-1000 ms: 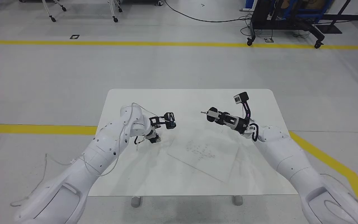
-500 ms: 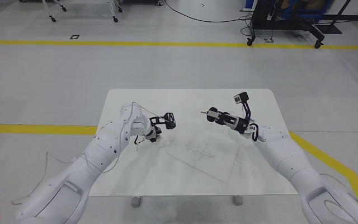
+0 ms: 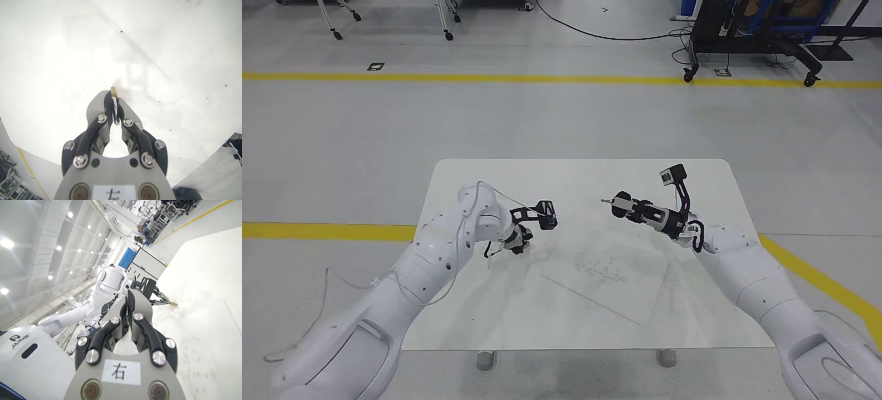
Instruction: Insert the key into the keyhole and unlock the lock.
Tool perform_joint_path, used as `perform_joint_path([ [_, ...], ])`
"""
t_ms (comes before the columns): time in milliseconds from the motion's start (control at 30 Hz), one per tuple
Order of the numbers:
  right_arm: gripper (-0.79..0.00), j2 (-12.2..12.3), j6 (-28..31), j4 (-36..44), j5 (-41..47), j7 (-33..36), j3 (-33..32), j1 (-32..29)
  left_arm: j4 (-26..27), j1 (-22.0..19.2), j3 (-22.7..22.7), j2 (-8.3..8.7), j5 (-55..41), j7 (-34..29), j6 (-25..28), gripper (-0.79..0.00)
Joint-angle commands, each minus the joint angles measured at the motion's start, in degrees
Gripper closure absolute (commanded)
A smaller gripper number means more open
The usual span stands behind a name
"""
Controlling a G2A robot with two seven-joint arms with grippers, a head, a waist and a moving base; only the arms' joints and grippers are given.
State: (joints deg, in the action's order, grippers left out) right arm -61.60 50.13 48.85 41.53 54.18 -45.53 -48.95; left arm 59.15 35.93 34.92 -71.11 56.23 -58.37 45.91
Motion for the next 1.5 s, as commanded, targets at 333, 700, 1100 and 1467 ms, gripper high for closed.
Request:
perform_joint_path([
  [333,0.0,0.0,0.0,0.0,0.0,0.0,0.0,0.0,-2.02,-0.3,1.3,1.16,-3.08,0.78,0.78,0.0],
  [700,0.0,0.0,0.0,0.0,0.0,0.0,0.0,0.0,-1.12,1.2,4.83,2.89,-4.62,4.89,0.73,0.0],
  [1100,0.0,0.0,0.0,0.0,0.0,0.0,0.0,0.0,2.18,7.07,9.39,7.39,-9.52,31.27,12.09,0.0],
  [1467,0.0,0.0,0.0,0.0,0.0,0.0,0.0,0.0,9.77,7.3,6.58,7.75,5.96,17.49,-6.56,0.0],
])
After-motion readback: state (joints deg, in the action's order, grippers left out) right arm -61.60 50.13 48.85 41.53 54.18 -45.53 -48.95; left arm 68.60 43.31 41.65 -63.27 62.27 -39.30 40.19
